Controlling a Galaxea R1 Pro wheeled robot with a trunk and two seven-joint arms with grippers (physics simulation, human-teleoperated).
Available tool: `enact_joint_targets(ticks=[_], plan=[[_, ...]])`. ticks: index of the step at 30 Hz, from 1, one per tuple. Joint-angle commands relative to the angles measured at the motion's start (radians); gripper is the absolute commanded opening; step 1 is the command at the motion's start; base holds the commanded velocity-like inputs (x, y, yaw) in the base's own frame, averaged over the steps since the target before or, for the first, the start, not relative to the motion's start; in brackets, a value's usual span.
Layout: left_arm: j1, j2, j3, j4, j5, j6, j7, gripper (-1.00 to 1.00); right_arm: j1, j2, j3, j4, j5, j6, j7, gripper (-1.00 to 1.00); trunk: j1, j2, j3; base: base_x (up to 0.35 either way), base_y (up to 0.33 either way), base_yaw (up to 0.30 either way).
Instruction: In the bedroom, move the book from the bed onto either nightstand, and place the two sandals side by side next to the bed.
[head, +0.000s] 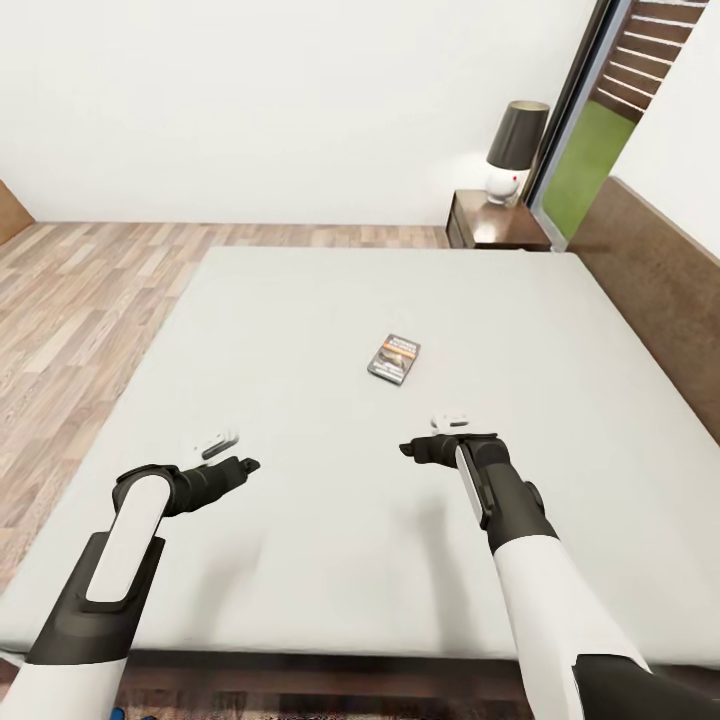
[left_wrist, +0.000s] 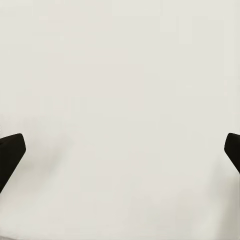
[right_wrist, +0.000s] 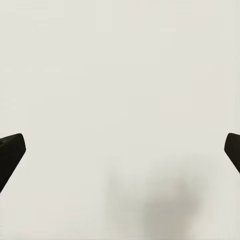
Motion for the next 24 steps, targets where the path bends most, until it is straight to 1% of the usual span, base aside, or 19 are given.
enact_joint_targets(ticks=[1,5,6,7,8,9,10,11,12,14,16,20,24], plan=[[-0.001,0.001,-0.001,-0.001,0.009,0.001,0.010,1.00,-0.001,0.001,-0.004,-0.001,0.010,0.003,0.009,1.00,0.000,-0.001,-0.002,0.000,0.000,0.000],[-0.001,0.000,-0.001,-0.006,0.014,-0.002,0.010,1.00,0.001,0.000,-0.005,-0.014,0.010,0.002,0.012,1.00,0.000,-0.001,-0.009,0.000,0.000,0.000],[-0.001,-0.001,-0.001,-0.010,0.016,-0.003,0.011,1.00,0.004,0.000,-0.006,-0.041,0.009,0.004,0.014,1.00,0.000,-0.001,-0.010,0.000,0.000,0.000],[-0.001,-0.001,-0.001,-0.010,0.016,-0.003,0.011,1.00,0.004,0.000,-0.006,-0.041,0.009,0.004,0.014,1.00,0.000,-0.001,-0.012,0.000,0.000,0.000],[-0.001,-0.002,-0.001,-0.012,0.016,-0.004,0.012,1.00,0.009,0.001,-0.006,-0.061,0.008,0.006,0.014,1.00,0.000,-0.001,-0.013,0.000,0.000,0.000],[-0.002,-0.002,0.000,-0.014,0.017,-0.005,0.013,1.00,0.029,0.001,-0.004,-0.108,0.006,0.009,0.015,1.00,0.000,-0.001,-0.015,0.000,0.000,0.000],[-0.002,-0.002,0.000,-0.014,0.017,-0.005,0.013,1.00,0.043,0.002,-0.003,-0.133,0.005,0.010,0.015,1.00,0.000,-0.001,-0.016,0.000,0.000,0.000],[-0.003,-0.005,0.003,-0.017,0.019,-0.006,0.014,1.00,0.078,0.002,0.005,-0.201,0.006,0.013,0.016,1.00,0.000,-0.001,-0.018,0.000,0.000,0.000],[-0.003,-0.005,0.003,-0.017,0.019,-0.006,0.014,1.00,0.078,0.002,0.005,-0.201,0.006,0.013,0.016,1.00,0.000,-0.001,-0.019,0.000,0.000,0.000],[-0.004,-0.007,0.005,-0.018,0.019,-0.006,0.014,1.00,0.092,0.002,0.011,-0.234,0.006,0.020,0.016,1.00,0.000,-0.001,-0.023,0.000,0.000,0.000],[-0.005,-0.008,0.008,-0.018,0.020,-0.005,0.015,1.00,0.105,0.002,0.018,-0.263,0.006,0.046,0.016,1.00,0.000,-0.001,-0.026,0.000,0.000,0.000],[-0.008,-0.009,0.010,-0.020,0.021,-0.005,0.014,1.00,0.110,0.001,0.021,-0.277,0.005,0.083,0.014,1.00,0.000,-0.001,-0.032,0.000,0.000,0.000],[-0.012,-0.010,0.009,-0.020,0.021,-0.005,0.013,1.00,0.109,0.002,0.020,-0.278,0.004,0.094,0.013,1.00,0.000,-0.001,-0.038,0.000,0.000,0.000]])
